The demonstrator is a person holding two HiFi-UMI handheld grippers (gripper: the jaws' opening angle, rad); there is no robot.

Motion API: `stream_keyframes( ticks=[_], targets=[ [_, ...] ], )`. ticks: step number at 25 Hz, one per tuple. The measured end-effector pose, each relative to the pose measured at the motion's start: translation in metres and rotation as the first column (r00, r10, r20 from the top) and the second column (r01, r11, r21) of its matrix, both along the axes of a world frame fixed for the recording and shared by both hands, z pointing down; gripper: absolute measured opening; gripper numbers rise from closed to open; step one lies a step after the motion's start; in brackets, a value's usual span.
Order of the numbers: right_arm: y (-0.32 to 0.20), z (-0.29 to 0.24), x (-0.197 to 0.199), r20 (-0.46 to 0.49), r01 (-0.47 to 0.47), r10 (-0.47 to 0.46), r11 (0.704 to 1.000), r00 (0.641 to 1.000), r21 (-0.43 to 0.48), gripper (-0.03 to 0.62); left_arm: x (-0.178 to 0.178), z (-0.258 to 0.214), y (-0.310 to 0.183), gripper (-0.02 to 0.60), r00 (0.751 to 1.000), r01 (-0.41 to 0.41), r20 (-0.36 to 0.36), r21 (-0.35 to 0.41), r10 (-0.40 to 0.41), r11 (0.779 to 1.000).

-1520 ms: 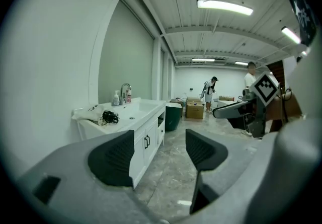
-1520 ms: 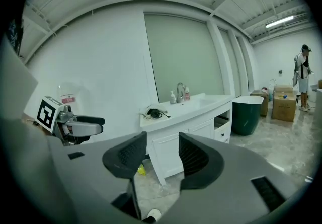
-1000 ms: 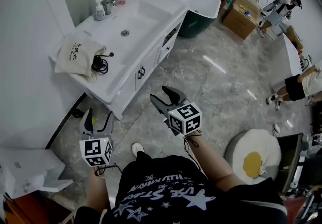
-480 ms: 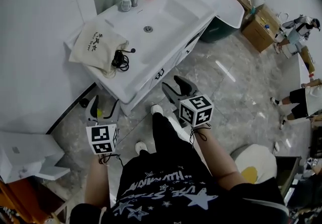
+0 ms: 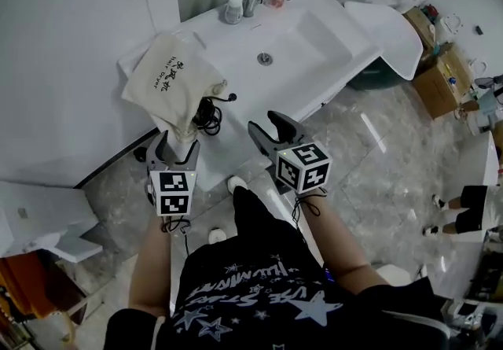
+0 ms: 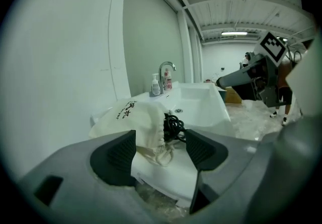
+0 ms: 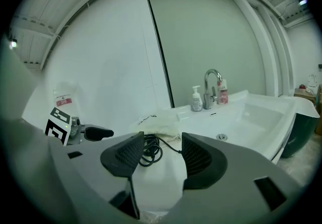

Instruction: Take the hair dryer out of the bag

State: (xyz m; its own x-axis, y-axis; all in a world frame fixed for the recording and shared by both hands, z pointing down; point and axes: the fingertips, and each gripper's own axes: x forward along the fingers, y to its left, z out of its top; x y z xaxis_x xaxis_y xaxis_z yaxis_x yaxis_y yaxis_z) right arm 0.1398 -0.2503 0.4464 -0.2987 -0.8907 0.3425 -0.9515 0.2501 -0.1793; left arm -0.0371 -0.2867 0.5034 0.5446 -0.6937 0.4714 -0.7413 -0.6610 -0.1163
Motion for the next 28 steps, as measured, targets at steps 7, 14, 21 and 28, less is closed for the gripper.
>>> stream_keyframes(
  ticks=[7,14,21,28],
  targets=[
    [-0.062,0.013,-0.003,0.015,0.144,-0.144,0.988,0.989,-0.053,0.238,0.010,0.033,-0.036,0.283,0.993,0.089,0.082,-0.093,-0.081,0.992],
    [-0.086,0.036,-0.026,0.038,0.290,-0.287,0.949,0.957,-0.125,0.241,0.006,0.034,-0.052,0.057,0.982,0.137,0.143,-0.080,-0.125,0.987],
    [-0.109,0.062,-0.075,0.195,0.484,-0.445,0.827,0.874,-0.285,0.222,0.004,0.011,-0.071,0.049,0.986,0.169,0.040,-0.131,-0.165,0.977],
    [-0.136,0.088,-0.108,0.233,0.552,-0.503,0.718,0.833,-0.423,0.253,0.003,0.008,-0.079,0.049,0.978,0.210,0.016,-0.139,-0.210,0.968]
  ],
)
